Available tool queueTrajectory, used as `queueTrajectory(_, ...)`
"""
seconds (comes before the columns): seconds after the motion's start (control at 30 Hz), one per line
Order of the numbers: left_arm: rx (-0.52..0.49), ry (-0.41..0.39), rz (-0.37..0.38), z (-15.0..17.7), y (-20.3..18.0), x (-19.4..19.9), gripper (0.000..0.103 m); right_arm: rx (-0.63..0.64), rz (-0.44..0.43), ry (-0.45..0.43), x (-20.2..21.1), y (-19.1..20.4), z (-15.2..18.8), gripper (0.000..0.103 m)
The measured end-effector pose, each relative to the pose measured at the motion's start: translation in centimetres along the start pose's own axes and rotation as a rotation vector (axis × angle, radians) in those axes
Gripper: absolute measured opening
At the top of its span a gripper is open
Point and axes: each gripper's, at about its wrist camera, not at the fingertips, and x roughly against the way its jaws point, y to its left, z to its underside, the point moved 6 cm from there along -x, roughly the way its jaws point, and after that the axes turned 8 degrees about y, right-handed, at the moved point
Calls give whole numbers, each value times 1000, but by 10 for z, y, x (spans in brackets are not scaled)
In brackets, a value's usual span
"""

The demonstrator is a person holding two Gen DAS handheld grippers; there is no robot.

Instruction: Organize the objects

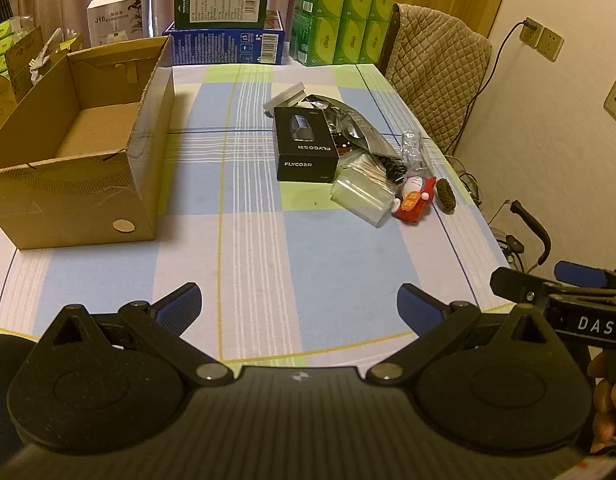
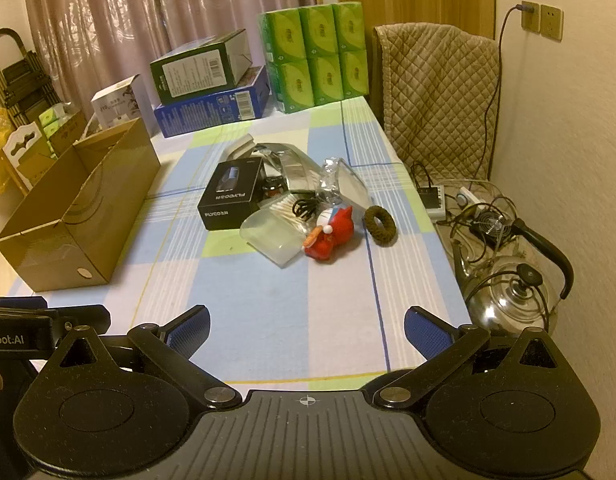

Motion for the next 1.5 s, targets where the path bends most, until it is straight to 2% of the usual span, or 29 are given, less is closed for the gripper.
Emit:
queueTrajectory(1.0, 37, 13, 19, -6, 2, -12, 102, -11, -4, 11, -6, -15, 0, 101)
queueTrajectory(1.33, 48, -20, 80, -31, 1, -27, 102, 31, 14, -49, -3, -33, -35, 101)
queueTrajectory(1.5, -44, -29, 95, -53, -8, -46, 102, 122, -14, -80, -8, -40, -59, 101)
